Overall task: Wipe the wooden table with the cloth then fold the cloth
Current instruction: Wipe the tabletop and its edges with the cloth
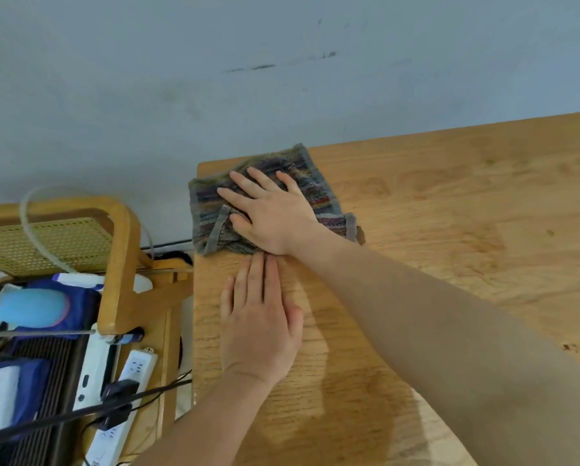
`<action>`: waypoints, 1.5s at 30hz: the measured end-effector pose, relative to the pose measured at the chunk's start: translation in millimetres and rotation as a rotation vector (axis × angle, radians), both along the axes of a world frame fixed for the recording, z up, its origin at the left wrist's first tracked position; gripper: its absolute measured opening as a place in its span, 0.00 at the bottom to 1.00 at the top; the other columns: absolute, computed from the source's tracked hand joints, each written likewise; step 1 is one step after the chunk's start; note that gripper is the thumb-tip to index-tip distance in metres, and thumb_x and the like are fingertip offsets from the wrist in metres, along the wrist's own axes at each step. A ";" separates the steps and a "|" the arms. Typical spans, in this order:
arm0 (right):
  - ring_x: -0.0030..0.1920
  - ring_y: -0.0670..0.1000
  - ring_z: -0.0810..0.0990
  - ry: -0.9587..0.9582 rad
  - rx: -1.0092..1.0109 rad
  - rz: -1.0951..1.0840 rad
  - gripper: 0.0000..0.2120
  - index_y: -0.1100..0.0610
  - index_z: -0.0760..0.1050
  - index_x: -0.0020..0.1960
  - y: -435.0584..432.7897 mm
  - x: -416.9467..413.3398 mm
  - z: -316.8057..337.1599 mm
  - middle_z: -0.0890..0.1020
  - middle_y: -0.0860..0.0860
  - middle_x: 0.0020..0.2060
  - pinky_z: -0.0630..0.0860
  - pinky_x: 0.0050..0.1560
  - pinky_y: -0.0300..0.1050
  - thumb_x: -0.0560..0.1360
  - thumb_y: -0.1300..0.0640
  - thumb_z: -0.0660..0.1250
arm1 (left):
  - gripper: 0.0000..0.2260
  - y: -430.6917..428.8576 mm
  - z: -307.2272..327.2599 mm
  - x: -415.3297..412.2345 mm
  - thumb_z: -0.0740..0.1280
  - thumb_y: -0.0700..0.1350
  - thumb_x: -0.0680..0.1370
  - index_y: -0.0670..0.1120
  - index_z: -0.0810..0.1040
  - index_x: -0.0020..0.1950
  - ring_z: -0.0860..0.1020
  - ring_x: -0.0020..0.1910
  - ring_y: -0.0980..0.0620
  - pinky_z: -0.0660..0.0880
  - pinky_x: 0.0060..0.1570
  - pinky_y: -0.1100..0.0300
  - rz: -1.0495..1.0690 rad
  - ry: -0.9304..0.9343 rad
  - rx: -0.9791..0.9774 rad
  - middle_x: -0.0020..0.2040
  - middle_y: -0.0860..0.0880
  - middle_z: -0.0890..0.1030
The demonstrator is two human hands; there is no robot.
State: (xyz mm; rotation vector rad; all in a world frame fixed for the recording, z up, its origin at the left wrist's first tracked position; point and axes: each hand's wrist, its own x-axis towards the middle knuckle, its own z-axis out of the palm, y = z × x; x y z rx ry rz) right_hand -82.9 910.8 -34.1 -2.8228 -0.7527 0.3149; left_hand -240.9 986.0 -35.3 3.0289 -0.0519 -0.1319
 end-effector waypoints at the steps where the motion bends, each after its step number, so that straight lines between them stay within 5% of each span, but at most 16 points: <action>1: 0.79 0.49 0.46 -0.011 0.008 -0.077 0.26 0.41 0.51 0.78 -10.6 -1.9 0.2 0.50 0.45 0.79 0.42 0.75 0.60 0.81 0.41 0.45 | 0.27 0.4 -0.3 1.2 0.52 0.52 0.77 0.42 0.65 0.74 0.63 0.73 0.45 0.55 0.72 0.47 0.001 -0.003 -0.008 0.74 0.43 0.66; 8: 0.79 0.49 0.47 -0.027 -0.103 -0.680 0.27 0.42 0.50 0.79 -182.3 -31.1 3.3 0.50 0.45 0.79 0.46 0.75 0.59 0.80 0.39 0.44 | 0.28 3.1 -3.0 -3.9 0.50 0.52 0.78 0.42 0.61 0.76 0.58 0.76 0.46 0.54 0.73 0.47 -0.010 -0.001 -0.063 0.77 0.43 0.61; 12: 0.79 0.52 0.44 -0.008 -0.111 -0.882 0.28 0.44 0.48 0.79 -195.7 -44.6 5.4 0.48 0.47 0.80 0.45 0.76 0.62 0.80 0.41 0.42 | 0.28 2.8 -3.0 -3.1 0.48 0.52 0.79 0.41 0.57 0.77 0.55 0.77 0.46 0.54 0.74 0.45 -0.029 0.019 -0.061 0.77 0.43 0.58; 18: 0.79 0.53 0.43 -0.027 -0.041 -0.650 0.28 0.45 0.47 0.79 -73.1 -99.7 2.8 0.48 0.47 0.80 0.43 0.76 0.61 0.81 0.40 0.43 | 0.28 2.1 -2.7 -3.3 0.49 0.51 0.78 0.40 0.60 0.76 0.56 0.76 0.46 0.53 0.74 0.45 -0.014 0.009 -0.076 0.77 0.42 0.60; 21: 0.79 0.50 0.45 -0.025 -0.025 -0.469 0.27 0.44 0.50 0.79 -81.7 -123.4 2.2 0.50 0.45 0.79 0.45 0.76 0.58 0.81 0.40 0.45 | 0.28 2.6 -1.5 -5.5 0.50 0.50 0.78 0.40 0.60 0.76 0.57 0.76 0.45 0.54 0.73 0.45 -0.029 -0.009 -0.087 0.76 0.42 0.61; 26: 0.79 0.48 0.45 -0.013 -0.123 -0.864 0.27 0.45 0.47 0.79 -194.3 -129.1 3.7 0.49 0.45 0.80 0.47 0.76 0.58 0.81 0.42 0.44 | 0.28 3.1 -0.1 -1.6 0.49 0.51 0.78 0.41 0.59 0.76 0.56 0.76 0.45 0.53 0.74 0.45 -0.018 -0.001 -0.098 0.77 0.42 0.60; 29: 0.79 0.51 0.43 0.009 -0.101 -0.968 0.28 0.49 0.45 0.80 -170.1 -136.9 5.2 0.47 0.48 0.80 0.45 0.76 0.60 0.81 0.43 0.42 | 0.28 1.9 -0.8 -2.9 0.49 0.51 0.78 0.41 0.59 0.76 0.55 0.76 0.45 0.54 0.73 0.44 -0.020 0.004 -0.102 0.77 0.42 0.59; 33: 0.79 0.51 0.43 0.013 -0.038 -0.635 0.29 0.49 0.48 0.80 -75.3 -188.8 4.2 0.48 0.48 0.80 0.44 0.76 0.60 0.81 0.42 0.44 | 0.26 3.2 1.8 -4.8 0.52 0.48 0.78 0.41 0.60 0.76 0.57 0.75 0.43 0.55 0.72 0.43 -0.022 -0.021 -0.119 0.76 0.41 0.61; 36: 0.79 0.48 0.46 -0.003 -0.023 -0.449 0.27 0.46 0.51 0.79 -98.7 -207.7 4.6 0.51 0.45 0.79 0.48 0.76 0.58 0.81 0.42 0.45 | 0.24 2.6 0.8 -8.4 0.55 0.45 0.79 0.41 0.61 0.75 0.57 0.75 0.42 0.55 0.72 0.42 -0.048 -0.037 -0.122 0.76 0.40 0.61; 41: 0.79 0.49 0.47 -0.002 -0.118 -0.866 0.28 0.43 0.49 0.79 -227.5 -221.9 6.0 0.50 0.45 0.79 0.49 0.76 0.59 0.80 0.39 0.44 | 0.24 -6.0 12.0 -7.0 0.53 0.47 0.80 0.45 0.59 0.76 0.51 0.77 0.44 0.49 0.74 0.40 0.004 0.040 -0.090 0.78 0.43 0.55; 45: 0.79 0.55 0.50 -0.045 -0.100 -1.025 0.29 0.48 0.53 0.79 -182.5 -225.2 1.1 0.53 0.51 0.79 0.50 0.74 0.63 0.79 0.43 0.47 | 0.23 -69.0 20.8 -30.0 0.57 0.50 0.79 0.48 0.65 0.74 0.56 0.76 0.43 0.52 0.73 0.39 -0.099 0.047 -0.175 0.78 0.43 0.58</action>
